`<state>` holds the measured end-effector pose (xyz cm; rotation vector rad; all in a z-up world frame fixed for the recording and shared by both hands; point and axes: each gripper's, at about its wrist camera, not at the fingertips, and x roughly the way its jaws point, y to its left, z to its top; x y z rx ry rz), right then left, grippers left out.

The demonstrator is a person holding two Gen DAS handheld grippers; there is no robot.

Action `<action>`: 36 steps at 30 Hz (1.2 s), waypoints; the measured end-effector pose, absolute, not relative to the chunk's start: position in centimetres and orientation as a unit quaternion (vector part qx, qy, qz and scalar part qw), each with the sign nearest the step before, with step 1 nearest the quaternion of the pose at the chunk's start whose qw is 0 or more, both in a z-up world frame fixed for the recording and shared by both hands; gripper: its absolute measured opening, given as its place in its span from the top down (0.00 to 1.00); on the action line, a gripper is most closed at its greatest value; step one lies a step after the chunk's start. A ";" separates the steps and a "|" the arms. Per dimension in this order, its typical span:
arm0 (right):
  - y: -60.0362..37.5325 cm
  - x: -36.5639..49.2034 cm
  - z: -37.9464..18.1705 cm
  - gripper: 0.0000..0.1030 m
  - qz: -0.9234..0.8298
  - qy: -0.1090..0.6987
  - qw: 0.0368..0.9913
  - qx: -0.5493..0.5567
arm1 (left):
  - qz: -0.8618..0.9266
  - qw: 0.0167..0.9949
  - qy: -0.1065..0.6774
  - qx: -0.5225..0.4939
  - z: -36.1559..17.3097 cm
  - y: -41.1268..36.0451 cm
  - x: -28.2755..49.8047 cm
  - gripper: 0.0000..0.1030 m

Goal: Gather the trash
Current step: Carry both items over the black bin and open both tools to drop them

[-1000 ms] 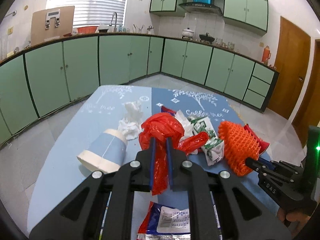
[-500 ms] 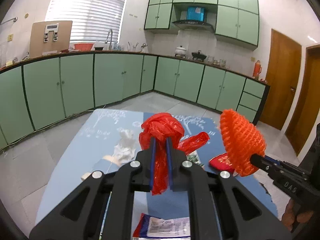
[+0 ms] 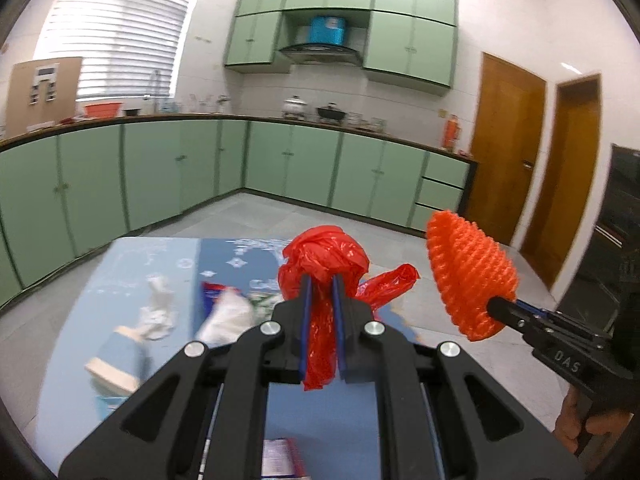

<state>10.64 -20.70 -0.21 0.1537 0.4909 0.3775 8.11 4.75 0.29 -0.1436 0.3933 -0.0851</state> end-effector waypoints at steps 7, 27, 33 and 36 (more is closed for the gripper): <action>-25.9 10.0 -1.6 0.86 0.122 0.255 0.956 0.083 | -0.115 0.968 0.215 -0.063 -1.4 -1.1 10.0 0.91; -39.3 9.8 -12.0 0.86 -0.034 0.349 0.928 0.124 | -0.259 0.912 0.317 -0.020 -9.7 -17.1 18.0 0.91; -41.5 11.1 -15.0 0.83 -0.049 0.382 0.914 0.131 | -0.263 0.896 0.359 -0.002 -12.5 -19.7 20.4 0.85; -41.9 12.1 -16.2 0.74 -0.055 0.397 0.908 0.126 | -0.260 0.892 0.369 0.000 -13.1 -20.1 21.1 0.82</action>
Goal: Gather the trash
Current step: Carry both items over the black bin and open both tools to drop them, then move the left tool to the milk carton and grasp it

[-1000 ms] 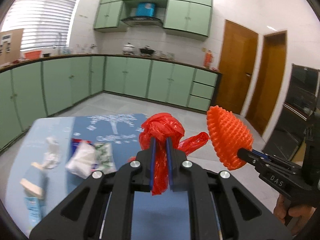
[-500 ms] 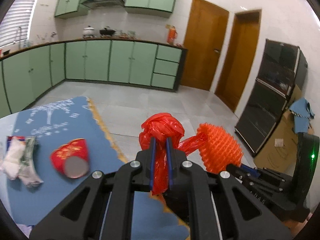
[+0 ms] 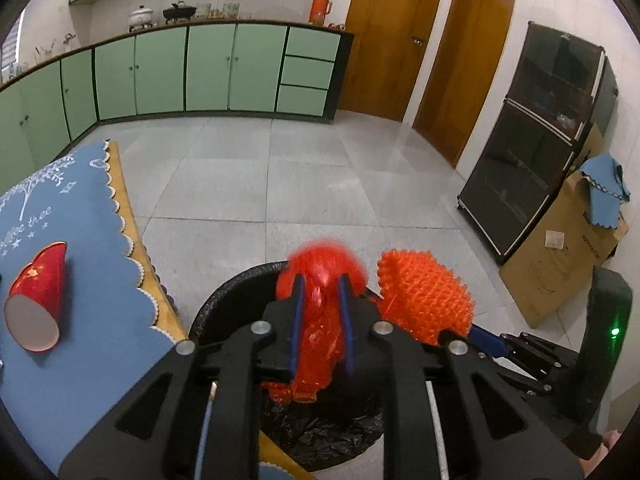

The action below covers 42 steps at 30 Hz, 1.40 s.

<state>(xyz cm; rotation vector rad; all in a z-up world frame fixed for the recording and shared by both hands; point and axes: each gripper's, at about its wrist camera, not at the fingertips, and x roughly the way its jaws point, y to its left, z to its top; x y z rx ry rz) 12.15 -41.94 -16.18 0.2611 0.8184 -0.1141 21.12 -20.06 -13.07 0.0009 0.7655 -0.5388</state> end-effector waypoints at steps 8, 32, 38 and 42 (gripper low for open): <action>-42.1 12.7 -16.0 0.49 -0.067 0.393 0.909 0.123 | -0.235 0.898 0.372 -0.016 -12.5 -17.9 21.5 0.66; -24.7 10.2 -4.5 0.11 0.102 0.252 0.960 0.067 | 0.050 0.955 0.293 -0.019 -5.5 7.5 10.0 0.42; -19.8 10.5 -5.0 0.11 0.136 0.254 0.956 0.054 | 0.136 0.947 0.289 -0.035 -5.4 15.2 8.0 0.39; -16.8 11.1 -5.2 0.11 0.147 0.254 0.955 0.039 | 0.157 0.942 0.292 -0.051 -5.6 18.7 8.2 0.35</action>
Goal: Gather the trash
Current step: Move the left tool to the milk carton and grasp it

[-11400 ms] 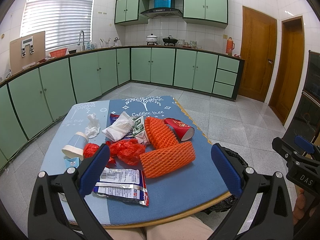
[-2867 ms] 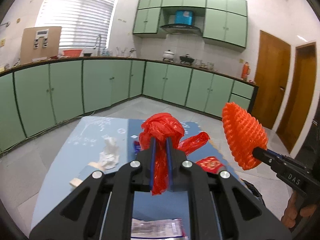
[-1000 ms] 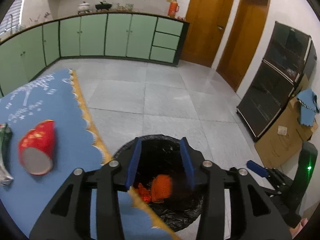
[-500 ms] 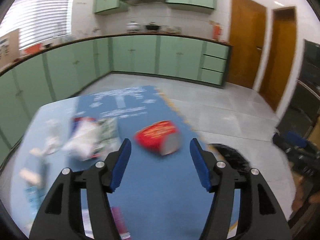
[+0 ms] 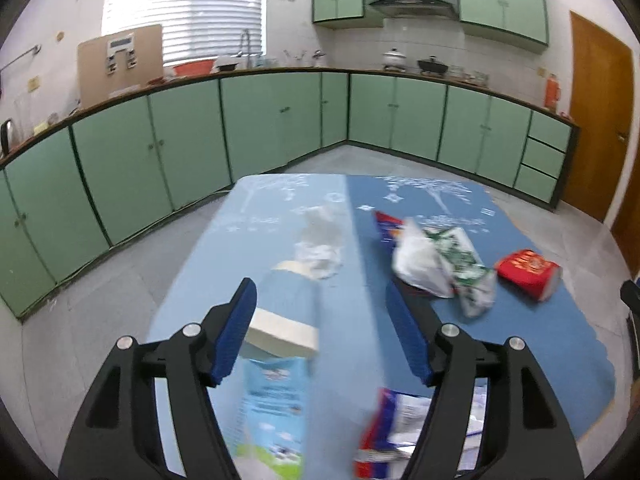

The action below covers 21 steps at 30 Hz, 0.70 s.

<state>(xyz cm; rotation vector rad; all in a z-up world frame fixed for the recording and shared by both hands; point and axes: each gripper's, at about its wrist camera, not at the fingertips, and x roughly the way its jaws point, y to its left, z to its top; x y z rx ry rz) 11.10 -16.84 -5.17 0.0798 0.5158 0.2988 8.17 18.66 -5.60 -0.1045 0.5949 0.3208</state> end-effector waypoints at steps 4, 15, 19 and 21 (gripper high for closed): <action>-14.8 12.2 -5.5 0.11 0.150 0.257 0.954 0.037 | 0.160 0.938 0.302 -0.063 -6.2 20.8 8.7 0.32; -12.4 14.3 -6.0 0.11 0.153 0.268 0.951 0.024 | 0.154 0.920 0.349 -0.088 -9.5 23.4 12.4 0.25; -12.4 14.8 -6.1 0.11 0.151 0.271 0.950 0.025 | 0.152 0.909 0.373 -0.104 -10.4 24.0 13.4 0.25; -12.5 15.0 -6.2 0.11 0.149 0.271 0.950 0.029 | 0.153 0.906 0.381 -0.102 -10.6 24.0 13.9 0.25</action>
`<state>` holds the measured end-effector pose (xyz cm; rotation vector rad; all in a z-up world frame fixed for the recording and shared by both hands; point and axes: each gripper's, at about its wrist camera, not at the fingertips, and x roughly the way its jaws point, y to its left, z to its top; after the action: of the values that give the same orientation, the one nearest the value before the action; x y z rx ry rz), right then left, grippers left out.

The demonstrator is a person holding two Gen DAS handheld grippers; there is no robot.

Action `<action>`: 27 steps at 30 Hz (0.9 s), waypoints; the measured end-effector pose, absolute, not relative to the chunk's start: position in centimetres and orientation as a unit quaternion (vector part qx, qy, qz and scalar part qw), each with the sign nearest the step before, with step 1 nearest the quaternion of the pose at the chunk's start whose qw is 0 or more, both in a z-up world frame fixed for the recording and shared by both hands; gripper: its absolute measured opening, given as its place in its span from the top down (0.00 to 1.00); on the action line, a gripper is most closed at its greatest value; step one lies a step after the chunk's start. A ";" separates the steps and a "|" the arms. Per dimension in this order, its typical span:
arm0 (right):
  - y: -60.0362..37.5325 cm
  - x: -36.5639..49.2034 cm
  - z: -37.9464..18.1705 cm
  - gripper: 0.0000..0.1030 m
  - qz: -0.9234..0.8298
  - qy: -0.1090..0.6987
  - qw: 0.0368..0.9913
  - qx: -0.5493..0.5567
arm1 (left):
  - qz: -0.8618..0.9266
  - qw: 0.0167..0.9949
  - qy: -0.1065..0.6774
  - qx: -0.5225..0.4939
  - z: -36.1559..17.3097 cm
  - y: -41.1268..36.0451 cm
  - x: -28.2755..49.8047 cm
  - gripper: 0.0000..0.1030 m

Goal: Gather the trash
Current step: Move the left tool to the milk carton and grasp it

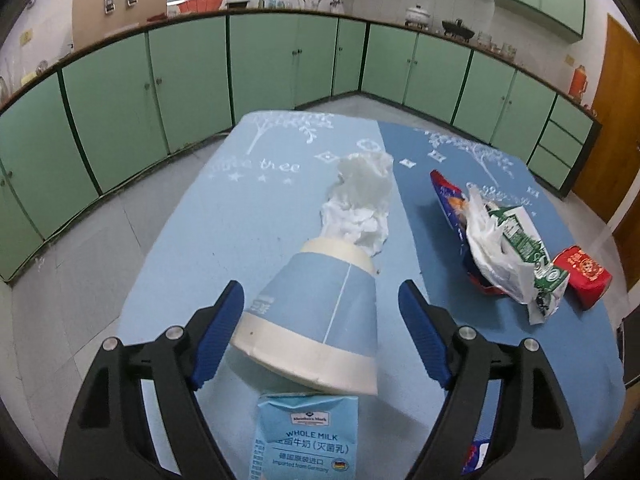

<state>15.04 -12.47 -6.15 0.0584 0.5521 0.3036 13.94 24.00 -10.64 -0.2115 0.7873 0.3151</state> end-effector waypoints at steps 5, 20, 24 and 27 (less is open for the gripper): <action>-12.5 15.3 -6.1 0.11 0.150 0.270 0.950 0.032 | 0.156 0.900 0.396 -0.093 -11.2 23.6 14.2 0.25; -12.3 14.3 -5.5 0.11 0.161 0.264 0.950 0.034 | 0.157 0.943 0.281 -0.080 -6.7 21.8 4.1 0.28; -11.8 13.4 -5.2 0.11 0.169 0.257 0.951 0.025 | 0.152 0.942 0.290 -0.077 -8.3 21.2 1.1 0.28; -11.7 12.6 -4.8 0.11 0.170 0.251 0.953 0.019 | 0.147 0.939 0.297 -0.084 -9.7 20.9 0.1 0.28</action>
<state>12.60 -11.72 -4.77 0.0380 0.5095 0.3446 0.11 20.94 -9.66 -0.1725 0.6073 0.3010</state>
